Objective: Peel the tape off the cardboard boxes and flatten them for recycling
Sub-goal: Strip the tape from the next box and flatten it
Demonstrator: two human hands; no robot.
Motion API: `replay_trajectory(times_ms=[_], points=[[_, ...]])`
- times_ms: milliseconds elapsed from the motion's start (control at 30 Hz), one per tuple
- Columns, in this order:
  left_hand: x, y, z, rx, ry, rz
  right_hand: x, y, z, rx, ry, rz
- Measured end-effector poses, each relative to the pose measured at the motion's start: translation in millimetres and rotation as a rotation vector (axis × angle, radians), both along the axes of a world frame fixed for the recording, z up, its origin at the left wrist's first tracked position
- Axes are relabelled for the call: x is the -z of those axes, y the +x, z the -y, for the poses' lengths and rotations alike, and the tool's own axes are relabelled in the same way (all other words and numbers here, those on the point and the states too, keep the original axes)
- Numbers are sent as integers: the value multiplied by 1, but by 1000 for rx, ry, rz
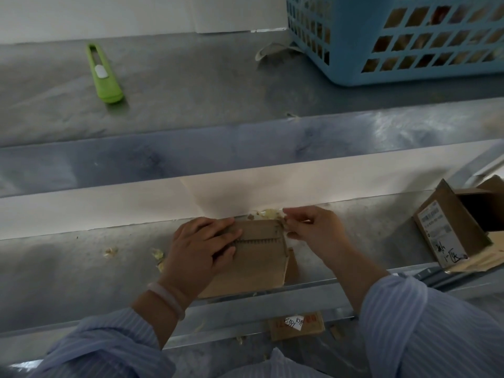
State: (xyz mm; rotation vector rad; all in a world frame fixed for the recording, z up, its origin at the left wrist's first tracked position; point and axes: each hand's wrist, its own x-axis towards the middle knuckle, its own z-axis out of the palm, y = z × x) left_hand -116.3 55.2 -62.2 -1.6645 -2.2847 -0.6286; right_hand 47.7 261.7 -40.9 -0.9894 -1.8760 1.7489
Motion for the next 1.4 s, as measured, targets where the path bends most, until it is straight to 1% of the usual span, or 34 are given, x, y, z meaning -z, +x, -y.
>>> replay_trajectory(times_ms=[33, 67, 100, 133, 200, 300, 367, 433, 467, 533, 667, 767, 833, 900, 1033, 1167, 1233, 1300, 1333, 1400], points=[[0, 0, 0, -3, 0, -2, -1, 0, -3, 1, -146, -52], [0, 0, -1, -4, 2, -4, -2, 1, -6, -20, -235, -67], [0, 0, -1, -6, 6, -5, -2, 0, -8, -56, -280, -54], [0, 0, -1, -6, 11, -4, -1, -2, -11, -93, -276, -18], [1, -1, -1, 1, 19, 3, 2, -7, -14, -149, -178, 88], [1, -1, -1, 11, 18, 17, 6, -12, -18, -176, -11, 222], [1, -1, -1, 15, 19, 16, 7, -12, -22, -215, 0, 261], [0, -1, -1, 22, 25, 8, 6, -11, -25, -238, -45, 250], [0, -1, -1, 25, 29, 9, 6, -11, -26, -228, -12, 251], [-1, 0, -1, 27, 40, 11, 7, -13, -27, -191, 90, 270], [-3, 1, -1, 26, 49, 14, 19, -16, -18, -70, 154, 281], [-5, 2, -1, 29, 35, 27, 32, -17, -9, 15, 344, 385], [-6, 2, 0, 28, 20, 34, 36, -12, -12, 81, 427, 435], [-6, 2, 0, 23, 11, 36, 38, -3, -23, 131, 427, 448], [-6, 2, -1, 6, -17, 64, 33, 8, -43, 135, 481, 419], [-9, 3, 0, 3, -64, 65, 22, 15, -52, 220, 515, 418], [-11, 7, 1, -27, -75, 26, 18, 17, -55, 227, 511, 413], [-14, 12, 2, -115, -55, -8, 12, 15, -50, 159, 576, 466], [-15, 16, 2, -178, -28, -1, 9, 14, -45, 128, 592, 463], [-18, 22, 3, -324, 42, 63, 3, 15, -25, 68, 593, 396]])
